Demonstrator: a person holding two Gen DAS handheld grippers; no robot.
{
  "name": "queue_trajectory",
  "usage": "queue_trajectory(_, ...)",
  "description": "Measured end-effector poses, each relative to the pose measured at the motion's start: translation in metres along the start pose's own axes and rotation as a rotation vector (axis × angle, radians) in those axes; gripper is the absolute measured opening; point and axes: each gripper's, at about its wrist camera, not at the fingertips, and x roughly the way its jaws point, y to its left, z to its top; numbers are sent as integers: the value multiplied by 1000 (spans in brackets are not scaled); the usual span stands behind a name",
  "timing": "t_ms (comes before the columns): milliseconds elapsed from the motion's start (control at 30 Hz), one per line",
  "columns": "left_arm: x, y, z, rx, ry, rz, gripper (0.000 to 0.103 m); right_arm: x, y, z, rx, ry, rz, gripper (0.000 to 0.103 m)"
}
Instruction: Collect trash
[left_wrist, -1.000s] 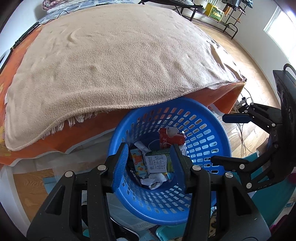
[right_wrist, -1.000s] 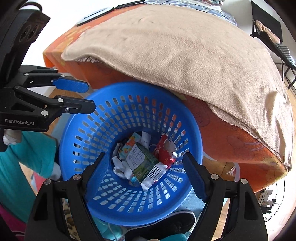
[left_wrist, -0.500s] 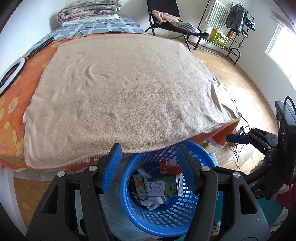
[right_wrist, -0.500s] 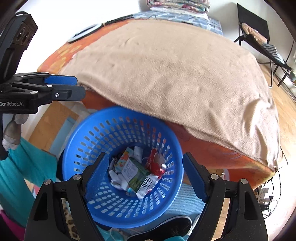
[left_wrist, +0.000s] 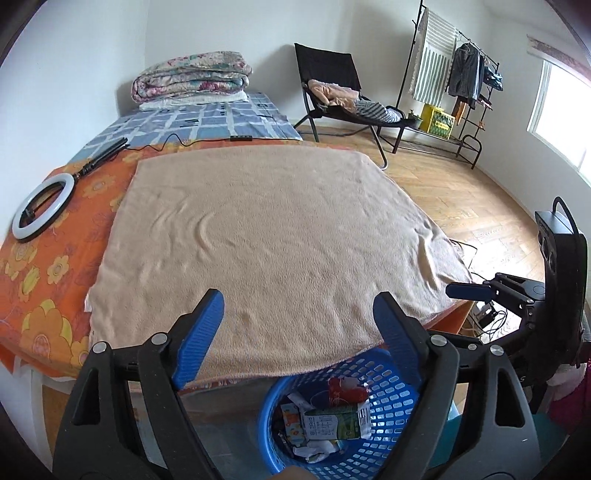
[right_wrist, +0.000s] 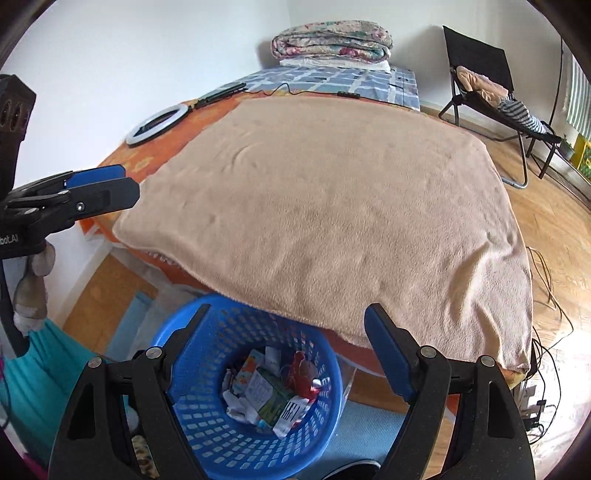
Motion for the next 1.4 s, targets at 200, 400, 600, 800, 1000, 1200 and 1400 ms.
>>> queue_trajectory(200, -8, 5, 13, -22, -60, 26, 95, -6, -10, 25, 47, -56, 21, 82)
queue_trajectory(400, -7, 8, 23, -47, -94, 51, 99, -13, -13, 45, 34, -162, 16, 82)
queue_trajectory(600, 0, 11, 24, -71, -86, 63, 99, -7, -17, 56, 56, -224, 11, 82)
queue_trajectory(800, 1, 13, 24, -86, -87, 76, 99, -4, -14, 57, 39, -238, 7, 82)
queue_trajectory(1000, -2, 17, 24, -108, -94, 97, 100, -5, -14, 56, 47, -238, -3, 82)
queue_trajectory(1200, -6, 20, 25, -119, -109, 111, 100, -2, -17, 56, 65, -220, -15, 82)
queue_trajectory(1400, -9, 20, 25, -122, -113, 110, 100, -2, -20, 56, 80, -210, -29, 82)
